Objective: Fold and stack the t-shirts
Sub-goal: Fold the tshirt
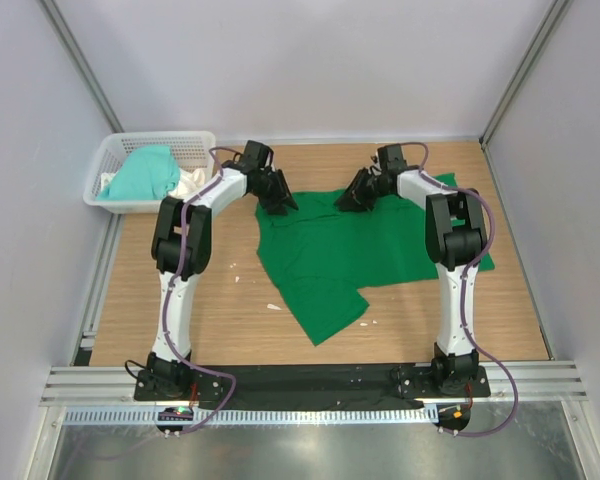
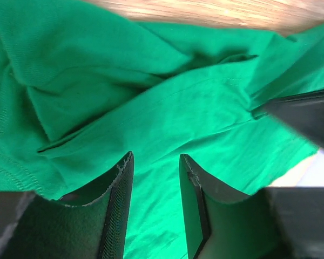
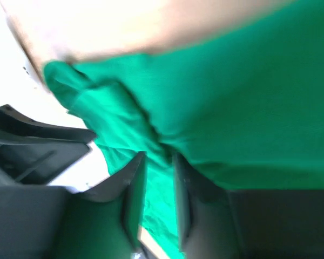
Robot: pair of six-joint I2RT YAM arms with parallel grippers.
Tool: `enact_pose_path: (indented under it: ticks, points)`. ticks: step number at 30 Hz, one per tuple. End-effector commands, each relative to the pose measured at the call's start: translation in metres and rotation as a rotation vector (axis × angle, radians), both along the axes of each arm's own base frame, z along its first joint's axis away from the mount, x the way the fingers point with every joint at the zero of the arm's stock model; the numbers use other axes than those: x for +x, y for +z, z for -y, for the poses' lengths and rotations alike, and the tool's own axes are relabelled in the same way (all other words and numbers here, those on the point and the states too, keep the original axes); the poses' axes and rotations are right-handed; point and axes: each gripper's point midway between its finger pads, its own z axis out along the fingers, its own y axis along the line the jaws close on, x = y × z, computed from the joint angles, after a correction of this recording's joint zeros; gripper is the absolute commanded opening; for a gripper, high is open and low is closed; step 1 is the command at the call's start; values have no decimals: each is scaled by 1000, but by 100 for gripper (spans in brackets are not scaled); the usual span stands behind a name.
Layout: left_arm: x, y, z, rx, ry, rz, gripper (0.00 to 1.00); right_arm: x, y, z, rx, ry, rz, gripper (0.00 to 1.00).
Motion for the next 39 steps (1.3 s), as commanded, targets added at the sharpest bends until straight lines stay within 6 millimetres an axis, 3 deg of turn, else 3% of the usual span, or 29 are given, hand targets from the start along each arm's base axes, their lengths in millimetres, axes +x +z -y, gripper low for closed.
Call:
enact_pose_path:
  ticks: [1,6,9,12,16,21,22,28,32,34,37,38,39]
  points:
    - [0,-3,-10,48,27,-6,41,25,42,17,-120,40,130,39]
    - [-1,-20,-20,114,69,-51,42,33,48,71,-436,-12,149,51]
    - [-3,-27,-23,128,72,-75,42,28,32,103,-585,10,117,55]
    - [-2,-32,-27,131,82,-85,42,25,16,122,-668,30,98,56]
    - [3,-37,-33,120,94,-95,42,32,5,128,-707,37,145,56]
    - [16,-45,-45,114,106,-96,42,57,-4,129,-736,59,208,56]
    - [18,-46,-48,112,111,-95,42,59,-15,128,-736,63,194,56]
    - [41,-48,-65,115,117,-60,41,80,-17,105,-644,43,209,58]
    - [55,-21,-72,167,82,9,45,91,3,96,-576,12,232,61]
    - [66,14,-73,176,81,84,48,94,16,97,-561,1,238,63]
    - [62,55,-72,179,64,149,53,96,57,109,-528,-74,248,66]
    - [56,84,-70,191,51,202,54,92,64,115,-523,-95,234,68]
    - [50,100,-70,198,46,227,58,90,92,128,-510,-162,245,70]
